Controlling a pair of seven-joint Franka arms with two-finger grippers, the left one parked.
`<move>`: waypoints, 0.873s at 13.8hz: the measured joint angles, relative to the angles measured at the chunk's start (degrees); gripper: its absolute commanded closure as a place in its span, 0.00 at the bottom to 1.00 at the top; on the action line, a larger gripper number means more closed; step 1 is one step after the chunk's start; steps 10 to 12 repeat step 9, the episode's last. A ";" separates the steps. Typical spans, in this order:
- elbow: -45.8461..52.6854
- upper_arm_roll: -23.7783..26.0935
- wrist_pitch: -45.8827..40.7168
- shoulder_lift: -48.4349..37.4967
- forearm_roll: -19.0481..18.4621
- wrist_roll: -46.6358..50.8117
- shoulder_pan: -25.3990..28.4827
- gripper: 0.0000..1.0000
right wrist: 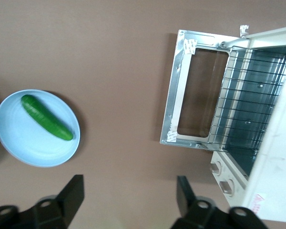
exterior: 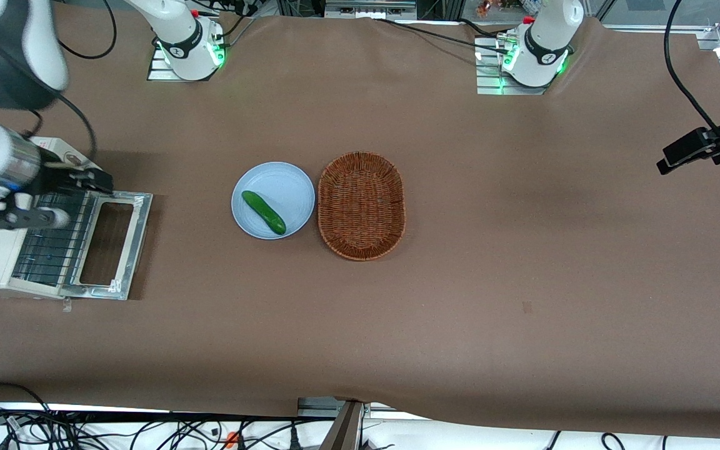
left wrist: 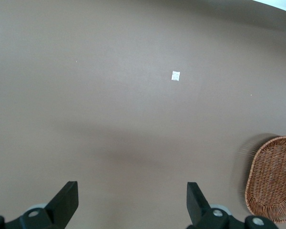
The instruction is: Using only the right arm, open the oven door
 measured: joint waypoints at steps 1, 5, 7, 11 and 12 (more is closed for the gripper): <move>-0.07 -0.26 -1.57 -1.89 0.90 -1.86 -1.57 0.00; -5.51 1.77 -4.59 -11.51 2.64 -3.39 -7.88 0.00; -9.88 2.64 -3.71 -14.85 1.62 -3.39 -9.41 0.00; -12.68 2.76 -0.87 -16.23 0.82 -3.39 -10.00 0.00; -12.68 2.76 -0.87 -16.23 0.82 -3.39 -10.00 0.00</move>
